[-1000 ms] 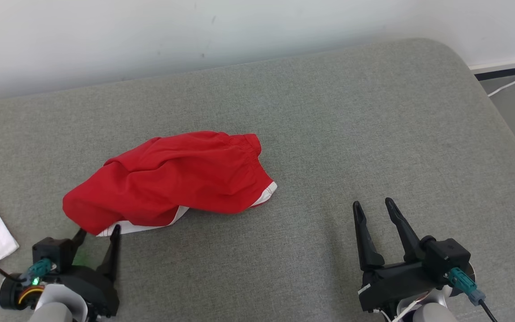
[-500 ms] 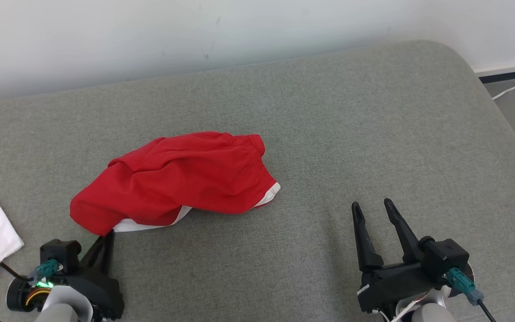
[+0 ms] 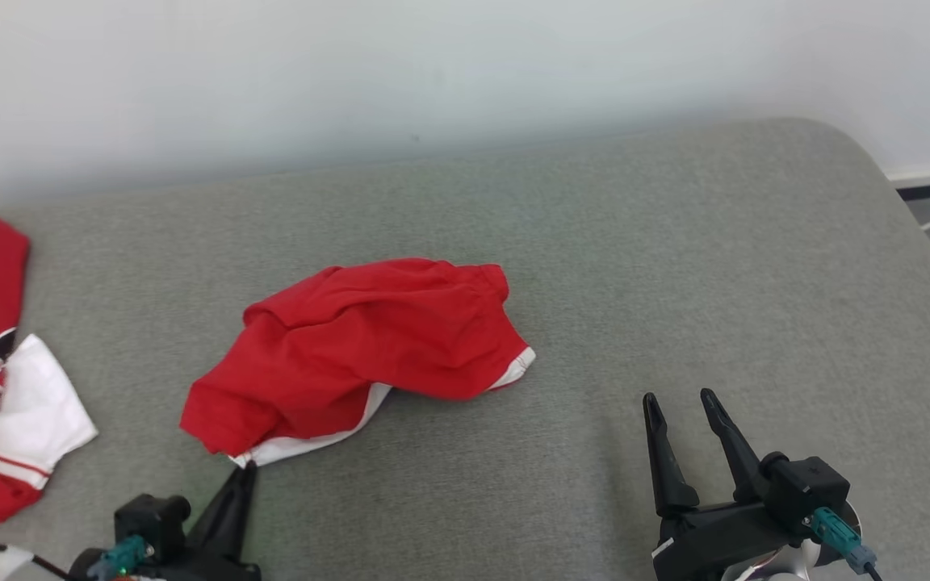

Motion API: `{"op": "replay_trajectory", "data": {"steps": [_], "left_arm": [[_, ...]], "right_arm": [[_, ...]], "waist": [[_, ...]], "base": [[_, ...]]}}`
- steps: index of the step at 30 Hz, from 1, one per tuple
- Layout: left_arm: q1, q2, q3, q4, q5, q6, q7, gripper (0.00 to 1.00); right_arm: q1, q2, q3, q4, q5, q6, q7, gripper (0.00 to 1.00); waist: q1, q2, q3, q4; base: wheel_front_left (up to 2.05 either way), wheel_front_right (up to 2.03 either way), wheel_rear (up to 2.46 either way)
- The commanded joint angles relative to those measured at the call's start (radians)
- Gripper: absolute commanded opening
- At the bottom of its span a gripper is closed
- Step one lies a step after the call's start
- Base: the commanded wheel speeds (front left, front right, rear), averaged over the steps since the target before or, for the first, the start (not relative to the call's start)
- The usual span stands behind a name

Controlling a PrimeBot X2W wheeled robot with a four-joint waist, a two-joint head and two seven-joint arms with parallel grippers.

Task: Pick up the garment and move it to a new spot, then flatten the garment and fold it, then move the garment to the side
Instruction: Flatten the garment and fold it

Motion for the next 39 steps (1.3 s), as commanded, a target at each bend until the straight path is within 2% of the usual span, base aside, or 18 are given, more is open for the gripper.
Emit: {"op": "replay_trajectory", "data": {"steps": [1, 6, 14, 17, 25, 26, 27, 28, 39], "left_arm": [[0.036, -0.001, -0.005, -0.028, 0.008, 0.005, -0.005, 0.0], [0.11, 0.012, -0.008, -0.16, 0.003, 0.028, 0.024, 0.0], [0.256, 0.048, 0.022, -0.386, -0.023, 0.087, 0.107, 0.0], [0.299, 0.062, 0.033, -0.42, -0.028, 0.105, 0.125, 0.0], [0.321, 0.044, 0.034, -0.397, -0.045, 0.12, 0.1, 0.0], [0.318, 0.038, 0.034, -0.39, -0.049, 0.12, 0.093, 0.04], [0.316, 0.037, 0.033, -0.38, -0.049, 0.12, 0.087, 0.37], [0.313, 0.037, 0.032, -0.373, -0.046, 0.121, 0.079, 1.0], [0.315, 0.003, 0.055, -0.39, -0.028, 0.142, 0.002, 1.0]], "right_arm": [[0.016, -0.001, 0.002, 0.001, 0.009, 0.0, -0.002, 1.0], [0.02, -0.005, 0.006, 0.004, 0.011, 0.0, -0.002, 1.0], [0.035, -0.005, 0.002, 0.005, 0.008, 0.0, -0.002, 1.0], [0.032, -0.011, 0.008, 0.009, 0.013, 0.0, -0.002, 1.0], [0.024, -0.028, 0.021, 0.026, 0.025, 0.0, -0.002, 1.0], [0.023, -0.03, 0.023, 0.029, 0.026, 0.0, -0.002, 1.0], [0.022, -0.032, 0.026, 0.033, 0.026, 0.0, -0.002, 1.0], [0.021, -0.032, 0.028, 0.037, 0.027, 0.0, -0.002, 1.0], [0.012, -0.05, 0.04, 0.075, 0.035, 0.0, -0.002, 1.0]], "waist": [[0.0, -0.0001, -0.025, 0.037], [0.0, -0.0001, -0.04, 0.08], [0.0, -0.0001, -0.053, 0.121], [0.0, -0.0001, -0.053, 0.127], [0.0, -0.0001, -0.057, 0.13], [0.0, -0.0001, -0.058, 0.131], [0.0, -0.0001, -0.059, 0.131], [0.0, -0.0001, -0.06, 0.132], [0.0, -0.0001, -0.07, 0.163]], "base": [[0.0, 0.0, 0.0], [0.0, 0.0, 0.0], [0.0, 0.0, 0.0], [0.0, 0.0, 0.0], [0.0, 0.0, 0.0], [0.0, 0.0, 0.0], [0.0, 0.0, 0.0], [0.0, 0.0, 0.0], [0.0, 0.0, 0.0]]}}
